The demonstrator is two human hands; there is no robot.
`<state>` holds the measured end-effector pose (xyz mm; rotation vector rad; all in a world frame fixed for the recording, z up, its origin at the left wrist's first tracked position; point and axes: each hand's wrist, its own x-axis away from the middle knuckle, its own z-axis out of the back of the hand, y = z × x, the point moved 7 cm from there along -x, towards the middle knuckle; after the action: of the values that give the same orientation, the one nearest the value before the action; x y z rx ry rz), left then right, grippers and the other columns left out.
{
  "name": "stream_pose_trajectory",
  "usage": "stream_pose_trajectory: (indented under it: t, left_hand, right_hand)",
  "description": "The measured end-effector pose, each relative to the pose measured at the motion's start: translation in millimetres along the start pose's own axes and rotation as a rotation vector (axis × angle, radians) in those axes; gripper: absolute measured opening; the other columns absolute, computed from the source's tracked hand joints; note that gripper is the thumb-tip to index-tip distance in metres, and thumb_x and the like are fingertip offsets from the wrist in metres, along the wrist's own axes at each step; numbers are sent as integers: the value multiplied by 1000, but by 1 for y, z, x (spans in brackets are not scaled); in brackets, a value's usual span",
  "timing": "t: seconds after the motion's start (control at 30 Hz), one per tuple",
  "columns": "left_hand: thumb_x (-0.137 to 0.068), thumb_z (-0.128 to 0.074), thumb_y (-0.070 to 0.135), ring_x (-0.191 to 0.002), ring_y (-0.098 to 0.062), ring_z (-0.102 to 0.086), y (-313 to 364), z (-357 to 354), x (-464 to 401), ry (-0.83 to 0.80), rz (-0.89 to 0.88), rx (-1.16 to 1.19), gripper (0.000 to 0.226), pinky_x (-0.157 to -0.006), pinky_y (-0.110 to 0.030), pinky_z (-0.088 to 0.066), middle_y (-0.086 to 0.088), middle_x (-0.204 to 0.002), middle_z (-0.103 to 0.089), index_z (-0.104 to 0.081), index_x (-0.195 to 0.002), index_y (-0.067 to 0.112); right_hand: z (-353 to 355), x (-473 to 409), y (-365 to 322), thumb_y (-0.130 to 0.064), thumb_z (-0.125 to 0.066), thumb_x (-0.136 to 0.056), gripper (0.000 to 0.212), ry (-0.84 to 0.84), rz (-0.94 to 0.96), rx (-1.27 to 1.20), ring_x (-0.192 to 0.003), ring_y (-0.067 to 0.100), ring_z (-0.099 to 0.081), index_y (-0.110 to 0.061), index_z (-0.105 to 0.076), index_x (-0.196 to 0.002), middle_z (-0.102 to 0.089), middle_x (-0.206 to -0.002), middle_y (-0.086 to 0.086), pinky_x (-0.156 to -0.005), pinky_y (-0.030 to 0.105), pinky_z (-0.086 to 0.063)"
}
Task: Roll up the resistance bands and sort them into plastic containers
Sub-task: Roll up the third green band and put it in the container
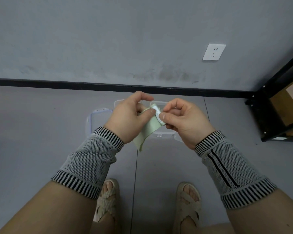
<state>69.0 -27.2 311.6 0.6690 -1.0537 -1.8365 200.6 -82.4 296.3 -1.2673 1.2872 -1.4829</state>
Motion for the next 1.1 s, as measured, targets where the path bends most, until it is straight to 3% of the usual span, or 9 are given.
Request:
stream_pose_trajectory:
  t: [0.1, 0.23, 0.33, 0.43, 0.63, 0.83, 1.0, 1.1]
  left_hand:
    - [-86, -63, 29, -72, -5, -61, -8, 2, 0, -33, 60, -9, 22, -71, -22, -49, 7, -65, -64, -53, -105, 30]
    - [-86, -63, 17, -65, 0, -54, 0, 6, 1, -3, -21, 47, 19, -72, -19, -45, 9, -66, -61, -55, -97, 31]
    - [-80, -64, 25, -68, -5, -55, 8, 9, 1, 55, -91, 97, 15, -75, -26, -46, 12, -64, -59, -56, -90, 32]
    - [-76, -59, 31, -64, -11, -54, 9, 5, 1, 71, -103, 131, 12, -69, -36, -48, 15, -64, -58, -56, -87, 34]
    - [-75, -67, 38, -64, -7, -55, 8, 2, -1, 136, -84, -1, 16, -64, -29, -48, 10, -69, -61, -53, -78, 34]
    - [-84, -66, 27, -63, -8, -53, 4, 8, -3, 113, -83, -43, 18, -63, -26, -43, 11, -67, -58, -49, -79, 31]
    - [-85, -64, 23, -61, -5, -52, 3, 9, -2, 47, -90, -8, 17, -61, -21, -40, 10, -67, -58, -49, -82, 30]
    - [-85, -64, 25, -64, -8, -54, 0, 8, -2, 17, -92, 19, 16, -62, -25, -43, 8, -71, -60, -49, -83, 30]
  right_hand:
    - [3, 1, 0, 3, -65, -82, 22, 52, 17, -45, -63, 16, -55, -14, -54, -74, -59, -72, 11, -58, 22, -48]
    - [8, 1, 0, 3, -65, -82, 23, 100, 22, -72, -64, 16, -54, -15, -54, -73, -59, -73, 10, -60, 25, -47]
    - [5, 2, -5, 3, -67, -81, 25, 111, 64, -44, -59, 11, -52, -16, -54, -71, -58, -67, 3, -56, 23, -45]
    - [0, 3, -7, 4, -67, -80, 26, 121, 114, -7, -53, 5, -52, -15, -53, -69, -56, -62, -2, -53, 19, -44]
    - [-4, 4, -7, 2, -72, -77, 24, 114, 152, 59, -61, 7, -58, -14, -56, -69, -60, -66, 1, -63, 22, -52]
    - [-4, 7, -8, -2, -66, -83, 15, 43, 138, 84, -70, 14, -64, -15, -69, -77, -69, -74, 3, -75, 33, -58]
    - [-5, 7, -6, 3, -65, -83, 15, 27, 102, -35, -67, 14, -63, -12, -64, -79, -66, -75, 6, -67, 28, -56]
    - [-6, 6, -2, 2, -66, -82, 17, 18, 68, -63, -66, 14, -62, -14, -61, -84, -68, -78, 6, -63, 25, -52]
